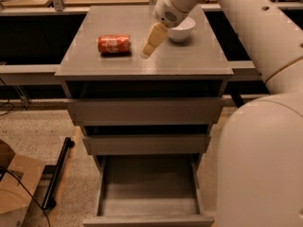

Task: Place coke can into bottom drawer

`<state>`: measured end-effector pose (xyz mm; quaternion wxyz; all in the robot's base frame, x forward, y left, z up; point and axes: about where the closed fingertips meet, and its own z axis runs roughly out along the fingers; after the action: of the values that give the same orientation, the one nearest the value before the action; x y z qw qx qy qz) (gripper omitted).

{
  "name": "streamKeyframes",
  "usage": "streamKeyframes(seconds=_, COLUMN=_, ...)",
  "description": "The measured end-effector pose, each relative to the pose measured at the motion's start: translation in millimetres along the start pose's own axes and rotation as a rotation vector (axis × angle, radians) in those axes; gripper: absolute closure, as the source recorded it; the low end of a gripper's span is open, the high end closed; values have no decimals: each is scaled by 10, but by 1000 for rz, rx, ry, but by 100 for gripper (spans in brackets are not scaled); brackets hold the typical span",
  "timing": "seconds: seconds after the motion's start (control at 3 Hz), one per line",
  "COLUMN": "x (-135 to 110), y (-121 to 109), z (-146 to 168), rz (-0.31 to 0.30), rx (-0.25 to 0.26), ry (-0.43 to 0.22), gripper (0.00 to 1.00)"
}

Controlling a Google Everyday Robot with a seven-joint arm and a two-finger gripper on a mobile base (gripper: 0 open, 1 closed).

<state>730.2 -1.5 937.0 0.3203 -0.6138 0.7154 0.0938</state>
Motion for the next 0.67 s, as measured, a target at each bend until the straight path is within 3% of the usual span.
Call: streamKeyframes(seconds=0.67, x=-151, y=-244, z=522, rz=71, rx=-6, ry=-117, gripper=0)
